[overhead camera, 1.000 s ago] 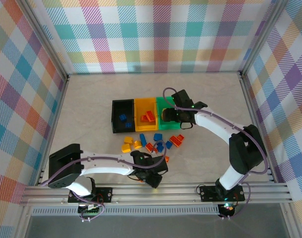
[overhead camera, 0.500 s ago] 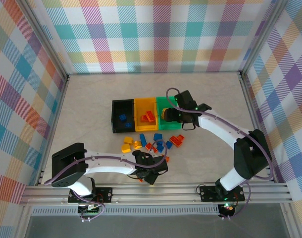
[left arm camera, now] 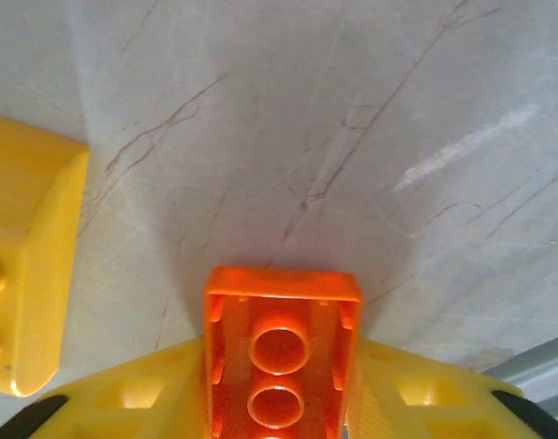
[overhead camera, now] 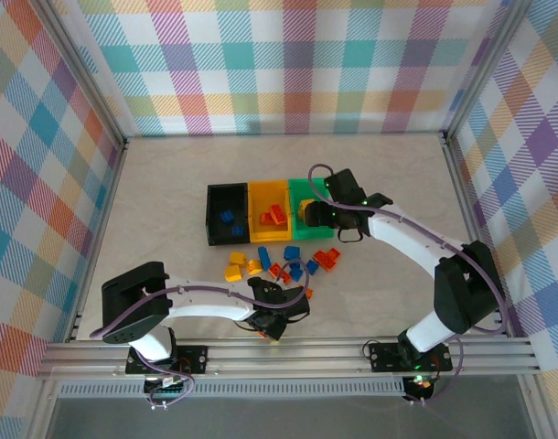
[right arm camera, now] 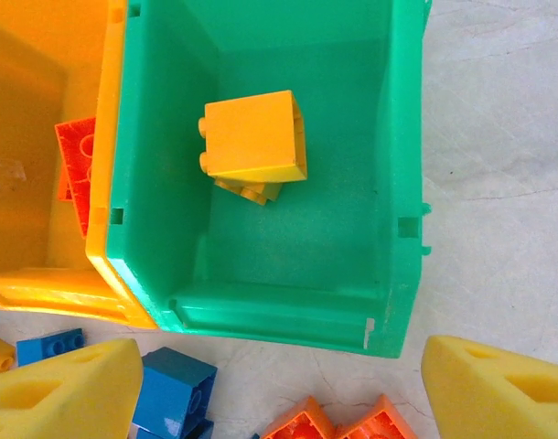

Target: Sort the legos into containers by color

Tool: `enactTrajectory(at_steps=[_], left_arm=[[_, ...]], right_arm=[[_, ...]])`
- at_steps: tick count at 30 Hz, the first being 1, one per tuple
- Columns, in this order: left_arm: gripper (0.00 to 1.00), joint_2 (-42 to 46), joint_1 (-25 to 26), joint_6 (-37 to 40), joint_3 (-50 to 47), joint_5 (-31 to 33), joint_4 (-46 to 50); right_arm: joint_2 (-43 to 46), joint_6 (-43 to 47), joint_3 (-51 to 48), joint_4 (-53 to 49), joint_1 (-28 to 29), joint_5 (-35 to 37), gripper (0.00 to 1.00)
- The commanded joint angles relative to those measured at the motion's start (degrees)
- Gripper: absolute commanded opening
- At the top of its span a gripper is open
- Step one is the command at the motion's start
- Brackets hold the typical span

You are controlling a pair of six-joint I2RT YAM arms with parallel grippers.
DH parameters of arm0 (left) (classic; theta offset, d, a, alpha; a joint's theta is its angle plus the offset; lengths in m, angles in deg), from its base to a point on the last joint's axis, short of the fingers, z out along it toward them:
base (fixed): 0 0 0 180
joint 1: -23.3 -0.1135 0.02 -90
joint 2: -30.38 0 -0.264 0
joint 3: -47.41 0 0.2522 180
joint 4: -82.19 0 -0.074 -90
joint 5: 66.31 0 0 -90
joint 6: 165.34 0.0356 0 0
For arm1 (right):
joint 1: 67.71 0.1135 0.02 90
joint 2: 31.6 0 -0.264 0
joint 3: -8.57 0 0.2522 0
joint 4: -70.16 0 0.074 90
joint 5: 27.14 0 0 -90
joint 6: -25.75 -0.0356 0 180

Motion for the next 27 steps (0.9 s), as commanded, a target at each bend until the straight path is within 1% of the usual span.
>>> enactTrajectory(at_steps=[1, 5, 10, 15, 17, 20, 22, 27], left_arm=[[0.33, -0.53, -0.95, 0.48, -0.39, 1.22, 2.10], [0.28, 1.44, -2.21, 0.13, -0.34, 1.95, 2.46], [0.27, 7.77, -6.28, -0.23, 0.69, 1.22, 1.93], [0.27, 13.64, -13.39, 2.40, 6.51, 2.40, 2.65], [0.27, 14.53, -18.06, 4.05, 9.55, 2.78, 3.09], [0.27, 13.45, -24.61, 6.13, 14.73, 2.52, 3.01], [0.28, 11.23, -27.84, 7.31, 17.94, 2.70, 2.49], [0.28, 1.18, -32.85, 8.94, 27.16, 2.29, 1.21]], right_arm=[[2.03, -0.65, -1.07, 0.80, -0.49, -0.37, 0.80], [2.42, -0.80, -1.42, 0.71, -0.54, -0.20, 0.80], [3.54, -0.83, -2.17, 0.79, -0.55, -0.19, 0.80], [4.96, -1.37, -3.31, 1.32, -0.52, -0.71, 0.80], [5.23, -1.57, -3.86, 1.50, -0.48, -0.81, 0.80], [5.31, -1.66, -4.56, 1.70, -0.55, -0.98, 0.80], [5.19, -1.82, -5.00, 1.88, -0.50, -1.14, 0.80], [5.37, -2.27, -6.24, 2.21, -0.55, -1.68, 0.80]])
